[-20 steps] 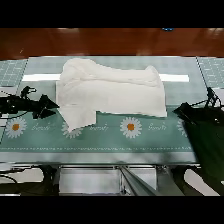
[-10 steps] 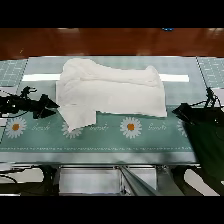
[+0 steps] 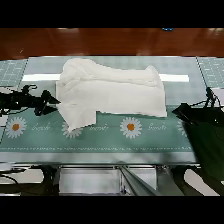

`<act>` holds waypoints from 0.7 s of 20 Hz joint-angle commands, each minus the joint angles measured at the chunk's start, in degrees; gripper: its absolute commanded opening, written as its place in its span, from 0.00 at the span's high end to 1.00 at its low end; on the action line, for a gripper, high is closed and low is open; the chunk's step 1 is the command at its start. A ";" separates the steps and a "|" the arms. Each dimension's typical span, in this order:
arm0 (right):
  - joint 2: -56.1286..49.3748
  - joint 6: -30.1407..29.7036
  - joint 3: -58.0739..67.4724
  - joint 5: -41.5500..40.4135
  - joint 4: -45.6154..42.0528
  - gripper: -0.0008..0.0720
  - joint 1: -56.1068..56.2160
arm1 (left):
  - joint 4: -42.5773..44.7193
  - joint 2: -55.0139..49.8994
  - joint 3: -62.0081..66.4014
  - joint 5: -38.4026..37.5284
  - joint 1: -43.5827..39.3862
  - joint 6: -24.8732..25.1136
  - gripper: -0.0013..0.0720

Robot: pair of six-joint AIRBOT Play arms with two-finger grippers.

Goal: Fold the shirts.

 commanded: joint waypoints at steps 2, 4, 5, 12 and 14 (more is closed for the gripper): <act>0.04 -0.74 -0.02 -0.28 0.02 0.41 -0.04 | -2.40 -0.04 0.11 -0.09 -1.42 0.52 0.30; 0.04 -0.74 -0.02 -0.31 0.02 0.42 -0.04 | -2.40 -0.04 0.11 -0.02 -2.49 0.57 0.57; 0.04 -0.74 -0.02 -0.28 0.04 0.41 -0.04 | -2.40 -0.04 0.20 0.09 -3.13 0.85 0.90; 2.21 -1.09 -0.11 5.84 -2.27 0.41 -5.90 | -2.27 2.62 7.56 -2.16 -5.07 5.64 0.96; 2.12 -1.11 -1.22 8.17 -2.29 0.41 -5.75 | -2.29 3.10 8.31 -2.69 -5.07 6.38 0.96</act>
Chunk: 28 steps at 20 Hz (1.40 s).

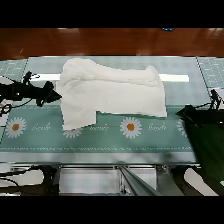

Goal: Fold the shirts.

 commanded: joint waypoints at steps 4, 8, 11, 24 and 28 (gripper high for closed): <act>-4.13 -2.08 -2.16 -0.48 5.86 0.41 3.72 | -0.02 0.94 1.81 -1.42 -0.85 1.90 0.96; -13.25 -2.67 1.99 -5.92 10.71 0.41 8.90 | 0.04 0.94 1.81 -1.33 -1.92 1.92 0.96; -20.68 -2.62 8.68 -5.62 11.87 0.42 13.94 | 0.07 0.92 1.81 -1.25 -1.97 1.92 0.96; -14.78 5.57 61.02 11.04 0.15 0.96 19.71 | -1.44 12.41 27.02 -3.02 1.22 1.84 0.96; -5.62 5.86 77.26 14.23 -4.42 0.96 20.24 | -2.23 24.06 36.94 -2.80 1.99 2.10 0.96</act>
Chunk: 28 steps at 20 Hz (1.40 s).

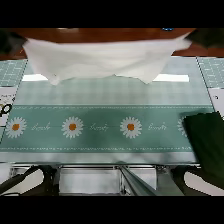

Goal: Fold the shirts.

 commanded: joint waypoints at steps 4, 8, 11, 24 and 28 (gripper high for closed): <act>16.92 3.96 16.46 2.01 -15.65 0.96 0.28 | 0.52 21.44 8.15 4.66 6.75 0.68 0.96; 25.64 3.91 16.46 4.61 -17.25 0.96 0.28 | 7.82 34.29 8.15 5.84 11.67 1.38 0.96; 29.70 4.72 16.39 11.17 -18.45 0.96 0.28 | 19.69 41.79 8.13 4.59 8.87 -1.77 0.96; 30.80 3.30 -19.50 10.75 -9.33 0.96 0.31 | 31.04 35.26 -17.22 1.33 -4.07 -10.62 0.96; 16.28 -1.75 -23.78 4.13 -6.34 0.96 0.31 | 25.44 17.46 -19.06 9.97 -4.07 -8.79 0.96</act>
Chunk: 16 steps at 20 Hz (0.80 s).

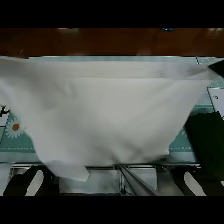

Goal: Fold the shirts.

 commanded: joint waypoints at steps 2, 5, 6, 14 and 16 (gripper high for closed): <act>-17.20 -5.51 -4.33 -11.67 4.81 0.96 0.02 | -9.01 -19.91 -2.64 11.50 -0.11 2.19 0.96; -32.54 -5.73 1.25 -19.26 6.05 0.96 0.04 | -11.93 -34.18 0.33 18.45 -0.15 2.64 0.96; -37.79 -5.68 4.83 -20.41 6.34 0.96 0.04 | -11.89 -38.73 2.60 19.63 -0.24 2.62 0.96; -59.63 -0.59 22.43 -17.99 9.88 0.96 0.02 | -11.82 -61.70 22.43 8.28 -2.32 1.79 0.96; -59.82 -1.14 22.43 -15.78 9.79 0.96 0.04 | -11.41 -61.29 22.45 7.61 -2.27 2.89 0.96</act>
